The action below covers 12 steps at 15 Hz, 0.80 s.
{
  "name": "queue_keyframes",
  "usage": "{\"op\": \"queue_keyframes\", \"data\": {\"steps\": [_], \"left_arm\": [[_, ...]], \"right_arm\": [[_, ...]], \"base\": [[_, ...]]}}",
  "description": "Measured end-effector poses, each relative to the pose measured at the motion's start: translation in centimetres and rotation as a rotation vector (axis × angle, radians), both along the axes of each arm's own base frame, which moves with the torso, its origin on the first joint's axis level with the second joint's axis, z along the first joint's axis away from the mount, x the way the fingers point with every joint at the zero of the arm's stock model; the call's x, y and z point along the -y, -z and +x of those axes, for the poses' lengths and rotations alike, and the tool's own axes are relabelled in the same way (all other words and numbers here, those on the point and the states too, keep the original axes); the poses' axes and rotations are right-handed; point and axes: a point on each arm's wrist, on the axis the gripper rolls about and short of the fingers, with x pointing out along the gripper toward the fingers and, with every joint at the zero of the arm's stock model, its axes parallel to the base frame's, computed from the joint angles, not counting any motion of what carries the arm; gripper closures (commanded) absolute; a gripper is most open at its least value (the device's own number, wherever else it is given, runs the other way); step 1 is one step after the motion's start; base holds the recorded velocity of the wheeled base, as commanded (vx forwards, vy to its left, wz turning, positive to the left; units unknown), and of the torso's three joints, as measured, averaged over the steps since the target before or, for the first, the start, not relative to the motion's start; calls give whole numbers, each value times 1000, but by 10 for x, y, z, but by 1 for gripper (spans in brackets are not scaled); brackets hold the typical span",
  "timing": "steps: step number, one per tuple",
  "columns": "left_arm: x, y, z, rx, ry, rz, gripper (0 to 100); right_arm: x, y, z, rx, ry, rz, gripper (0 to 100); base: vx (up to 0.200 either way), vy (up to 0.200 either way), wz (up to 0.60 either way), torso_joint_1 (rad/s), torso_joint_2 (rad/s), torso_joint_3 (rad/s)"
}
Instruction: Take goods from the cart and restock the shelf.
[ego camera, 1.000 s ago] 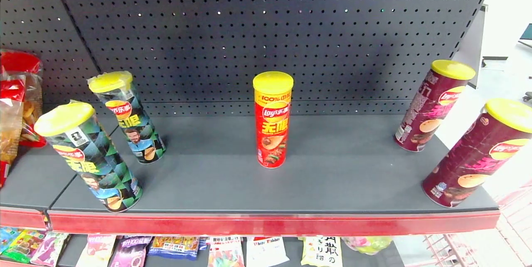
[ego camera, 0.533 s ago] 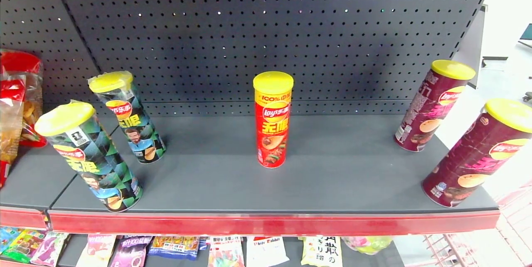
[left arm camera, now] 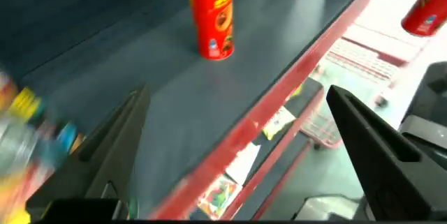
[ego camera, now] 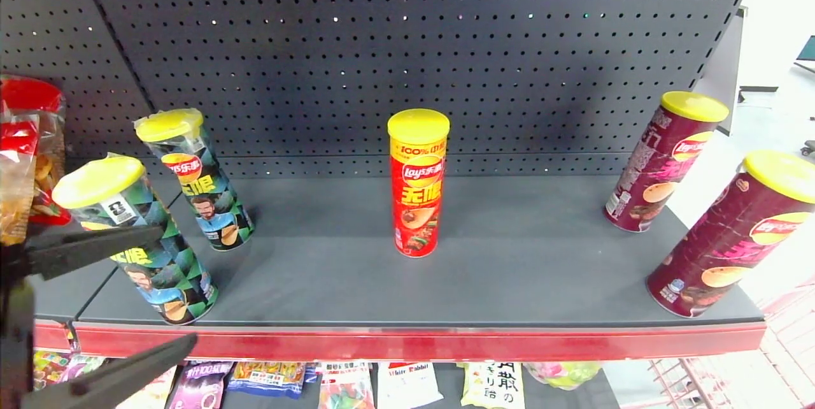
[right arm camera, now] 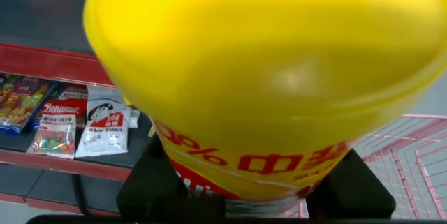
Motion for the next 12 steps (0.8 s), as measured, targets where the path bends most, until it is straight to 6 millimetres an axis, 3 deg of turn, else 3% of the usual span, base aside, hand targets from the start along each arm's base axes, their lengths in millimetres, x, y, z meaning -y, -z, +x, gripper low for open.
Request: {"op": "queue_keyframes", "data": {"steps": [4, 9, 12], "left_arm": [[42, -15, 62, -21, 141, 31, 0], [78, -17, 123, 4, 167, 71, 0], [88, -11, 144, -10, 154, 85, 0]], "right_arm": [[0, 2, 0, -8, -1, 1, 100], [0, 2, 1, -11, 0, 3, 100], [0, 2, 1, -9, 0, 4, 100]], "base": [[0, 0, 0, 0, 0, 0], [0, 0, 0, 0, 0, 0], [0, 0, 0, 0, 0, 0]]}}
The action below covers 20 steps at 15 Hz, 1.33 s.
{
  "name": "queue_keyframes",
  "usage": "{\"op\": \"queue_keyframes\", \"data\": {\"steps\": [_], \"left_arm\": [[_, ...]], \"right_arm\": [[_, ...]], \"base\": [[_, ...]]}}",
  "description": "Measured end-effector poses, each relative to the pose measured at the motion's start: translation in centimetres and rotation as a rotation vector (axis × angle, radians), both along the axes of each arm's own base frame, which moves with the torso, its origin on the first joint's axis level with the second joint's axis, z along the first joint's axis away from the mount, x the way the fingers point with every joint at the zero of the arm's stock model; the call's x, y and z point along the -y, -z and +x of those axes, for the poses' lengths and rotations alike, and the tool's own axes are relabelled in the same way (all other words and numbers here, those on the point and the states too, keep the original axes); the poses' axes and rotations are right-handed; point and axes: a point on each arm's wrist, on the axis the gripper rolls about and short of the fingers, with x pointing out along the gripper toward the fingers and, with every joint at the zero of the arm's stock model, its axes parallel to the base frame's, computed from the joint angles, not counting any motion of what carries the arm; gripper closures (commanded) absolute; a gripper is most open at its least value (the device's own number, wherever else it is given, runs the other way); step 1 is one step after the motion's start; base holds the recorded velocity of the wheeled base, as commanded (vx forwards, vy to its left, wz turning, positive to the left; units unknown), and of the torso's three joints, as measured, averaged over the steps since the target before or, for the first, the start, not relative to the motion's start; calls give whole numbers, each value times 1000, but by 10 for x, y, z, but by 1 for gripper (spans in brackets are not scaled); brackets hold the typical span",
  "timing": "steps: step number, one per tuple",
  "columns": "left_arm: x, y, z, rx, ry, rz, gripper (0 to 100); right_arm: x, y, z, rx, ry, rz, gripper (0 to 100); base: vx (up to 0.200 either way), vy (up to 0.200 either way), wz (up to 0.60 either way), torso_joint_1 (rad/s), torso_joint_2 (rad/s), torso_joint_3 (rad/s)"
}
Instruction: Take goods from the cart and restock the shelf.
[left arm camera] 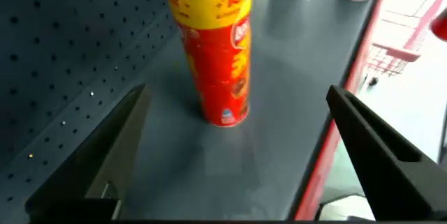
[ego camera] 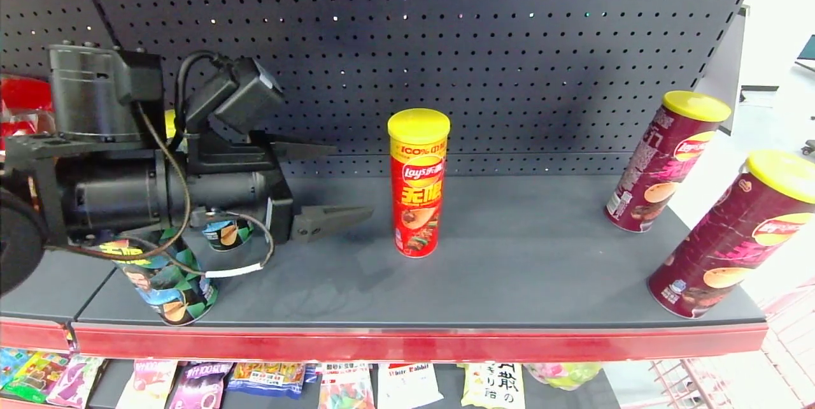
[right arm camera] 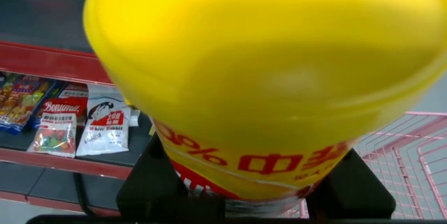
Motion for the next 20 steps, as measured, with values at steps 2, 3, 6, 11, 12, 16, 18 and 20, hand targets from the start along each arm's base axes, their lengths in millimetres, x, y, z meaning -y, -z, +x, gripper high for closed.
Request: {"op": "queue_keyframes", "data": {"steps": [2, 3, 6, 11, 12, 16, 18, 20], "left_arm": [[11, -1, 17, 8, 5, -1, 0], [17, -2, 24, 12, 10, -2, 0], [34, 4, 40, 3, 28, 4, 0], [52, 5, 64, 18, 12, 6, 0], [55, 7, 67, 14, 15, 6, 0], [65, 13, 72, 2, 30, 9, 0], [68, 14, 75, 3, 33, 9, 0], [74, 13, 80, 13, 42, 3, 0]], "right_arm": [[0, 0, 0, 0, 0, 0, 100], [0, 0, 0, 0, 0, 0, 100], [0, 1, 0, -2, 0, 0, 100], [0, 1, 0, -3, 1, 2, 100], [0, 1, 0, -2, 2, 2, 100], [0, 0, 0, -2, 2, 2, 100], [0, 0, 0, -2, 2, 2, 100], [0, 0, 0, -2, 2, 2, 100]], "base": [[0, 0, 0, 0, 0, 0], [0, 0, 0, 0, 0, 0], [0, 0, 0, 0, 0, 0], [0, 0, 0, 0, 0, 0], [0, 0, 0, 0, 0, 0], [0, 0, 0, 0, 0, 0], [0, 0, 0, 0, 0, 0], [0, 0, 0, 0, 0, 0]]}}
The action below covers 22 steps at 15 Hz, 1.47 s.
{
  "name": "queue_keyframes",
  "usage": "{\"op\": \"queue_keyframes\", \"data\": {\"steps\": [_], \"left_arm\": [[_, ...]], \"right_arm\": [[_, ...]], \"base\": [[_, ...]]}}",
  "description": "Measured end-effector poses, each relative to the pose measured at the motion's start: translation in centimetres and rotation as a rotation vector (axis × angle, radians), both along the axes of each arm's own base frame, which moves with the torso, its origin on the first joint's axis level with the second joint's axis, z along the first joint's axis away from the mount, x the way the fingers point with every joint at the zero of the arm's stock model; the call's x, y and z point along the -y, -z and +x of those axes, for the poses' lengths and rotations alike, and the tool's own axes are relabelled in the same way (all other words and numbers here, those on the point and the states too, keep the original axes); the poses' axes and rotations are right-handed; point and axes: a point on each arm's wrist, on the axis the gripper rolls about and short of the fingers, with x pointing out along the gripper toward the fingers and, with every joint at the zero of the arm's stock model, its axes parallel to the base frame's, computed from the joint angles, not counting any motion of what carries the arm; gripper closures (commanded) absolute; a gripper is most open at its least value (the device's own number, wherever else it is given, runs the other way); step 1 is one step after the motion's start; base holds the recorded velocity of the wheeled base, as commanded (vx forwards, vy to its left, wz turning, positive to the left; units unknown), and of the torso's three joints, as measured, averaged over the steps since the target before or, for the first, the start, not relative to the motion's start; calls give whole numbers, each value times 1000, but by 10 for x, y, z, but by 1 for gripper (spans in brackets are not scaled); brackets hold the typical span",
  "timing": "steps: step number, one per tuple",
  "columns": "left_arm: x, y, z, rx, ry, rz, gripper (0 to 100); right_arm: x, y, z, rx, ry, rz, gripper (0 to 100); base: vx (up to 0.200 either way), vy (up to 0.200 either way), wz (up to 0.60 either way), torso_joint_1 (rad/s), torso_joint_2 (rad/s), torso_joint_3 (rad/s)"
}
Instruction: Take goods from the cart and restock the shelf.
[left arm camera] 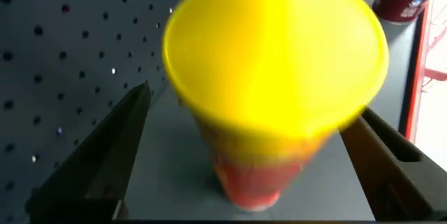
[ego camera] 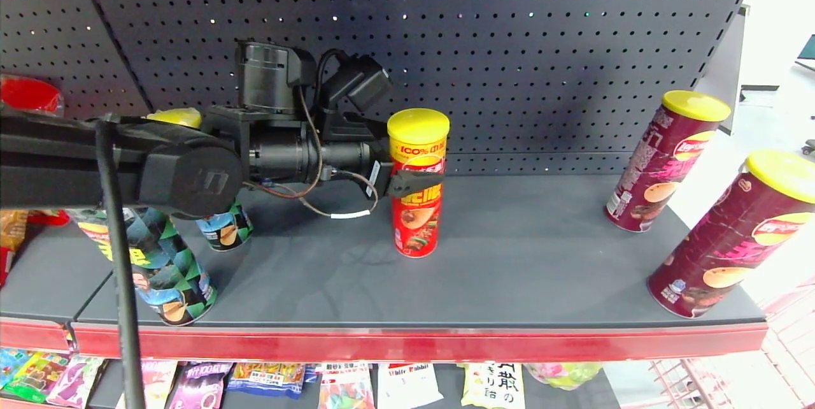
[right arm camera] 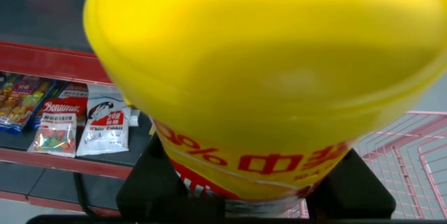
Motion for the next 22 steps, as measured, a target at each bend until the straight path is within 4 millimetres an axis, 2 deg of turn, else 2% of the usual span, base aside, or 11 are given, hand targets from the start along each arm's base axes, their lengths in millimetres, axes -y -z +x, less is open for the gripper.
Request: {"op": "queue_keyframes", "data": {"steps": [1, 2, 11, 16, 22], "left_arm": [[4, 1, 2, 1, 6, -1, 0], [6, 2, 3, 1, 9, -1, 100], [10, 5, 0, -24, 27, -3, 100], [30, -19, -39, -132, 85, -119, 100], [19, 9, -74, -101, 127, -61, 100]], "right_arm": [[0, 0, 0, 0, 0, 0, 100], [0, 0, 0, -1, 0, 0, 100], [0, 0, 0, -1, 0, 0, 100], [0, 0, 0, 1, -1, 0, 100], [0, -2, 0, 3, -2, 1, 100]], "base": [[0, 0, 0, 0, 0, 0], [0, 0, 0, 0, 0, 0], [0, 0, 0, 0, 0, 0], [0, 0, 0, 0, 0, 0], [0, 0, 0, 0, 0, 0]]}}
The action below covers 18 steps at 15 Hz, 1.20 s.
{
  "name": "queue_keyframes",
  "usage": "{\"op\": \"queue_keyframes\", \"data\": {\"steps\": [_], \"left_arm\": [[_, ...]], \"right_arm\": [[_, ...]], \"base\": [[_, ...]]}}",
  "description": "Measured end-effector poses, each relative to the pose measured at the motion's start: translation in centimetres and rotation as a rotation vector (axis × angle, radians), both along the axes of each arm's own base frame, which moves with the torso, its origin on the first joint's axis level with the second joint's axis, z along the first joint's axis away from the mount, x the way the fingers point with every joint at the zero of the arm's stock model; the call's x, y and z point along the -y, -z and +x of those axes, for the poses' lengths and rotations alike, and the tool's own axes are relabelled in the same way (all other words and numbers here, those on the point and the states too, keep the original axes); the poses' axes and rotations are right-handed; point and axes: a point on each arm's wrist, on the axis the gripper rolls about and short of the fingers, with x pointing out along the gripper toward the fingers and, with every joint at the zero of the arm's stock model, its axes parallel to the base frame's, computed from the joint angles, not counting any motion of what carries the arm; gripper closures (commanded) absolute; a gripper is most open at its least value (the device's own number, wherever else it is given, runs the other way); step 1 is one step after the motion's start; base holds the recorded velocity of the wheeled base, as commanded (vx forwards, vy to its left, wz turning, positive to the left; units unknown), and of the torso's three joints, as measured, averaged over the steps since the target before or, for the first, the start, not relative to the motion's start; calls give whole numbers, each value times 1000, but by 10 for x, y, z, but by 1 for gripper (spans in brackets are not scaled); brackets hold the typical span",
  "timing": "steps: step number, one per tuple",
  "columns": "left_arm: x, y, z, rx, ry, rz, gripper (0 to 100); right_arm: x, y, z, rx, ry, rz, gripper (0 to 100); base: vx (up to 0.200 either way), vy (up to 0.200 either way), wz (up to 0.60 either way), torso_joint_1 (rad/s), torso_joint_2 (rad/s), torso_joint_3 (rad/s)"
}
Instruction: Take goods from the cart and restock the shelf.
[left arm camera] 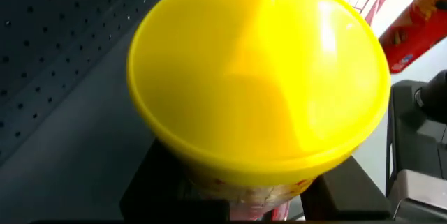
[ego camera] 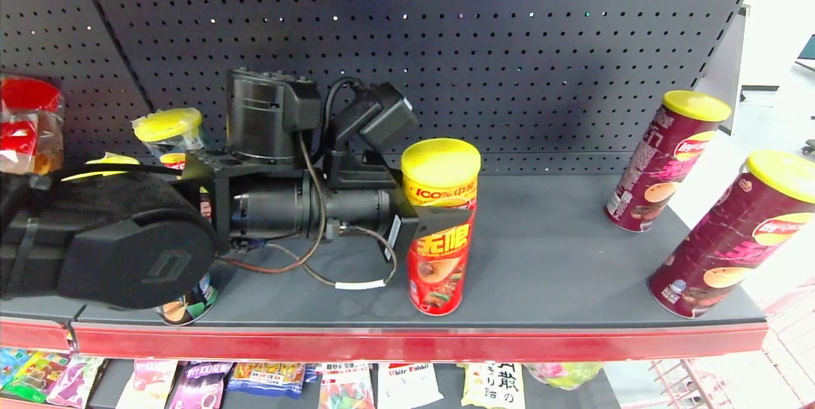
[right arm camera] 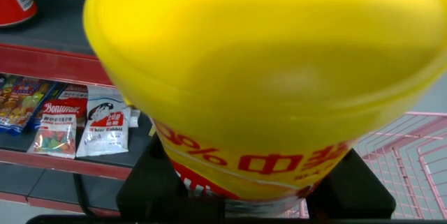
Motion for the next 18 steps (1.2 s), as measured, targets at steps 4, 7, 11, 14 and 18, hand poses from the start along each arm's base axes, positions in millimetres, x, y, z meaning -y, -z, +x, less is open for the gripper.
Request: {"op": "queue_keyframes", "data": {"steps": [4, 7, 11, 14, 18], "left_arm": [[-12, 4, -15, -7, 1, 10, 100], [-14, 5, -18, 2, 4, 16, 100], [-15, 6, -19, 5, 6, 21, 100], [-15, 9, -20, 1, 8, 28, 100], [-16, 9, -20, -2, 9, 28, 100]], "right_arm": [[0, 0, 0, -2, 0, 0, 100], [0, 0, 0, -2, 0, 0, 100], [0, 0, 0, -1, 0, 0, 100], [0, -1, 0, 0, 1, 0, 100], [0, 0, 1, -7, 0, 0, 100]], "base": [[0, 0, 0, 0, 0, 0], [0, 0, 0, 0, 0, 0], [0, 0, 0, 0, 0, 0], [0, 0, 0, 0, 0, 0], [0, 0, 0, 0, 0, 0]]}}
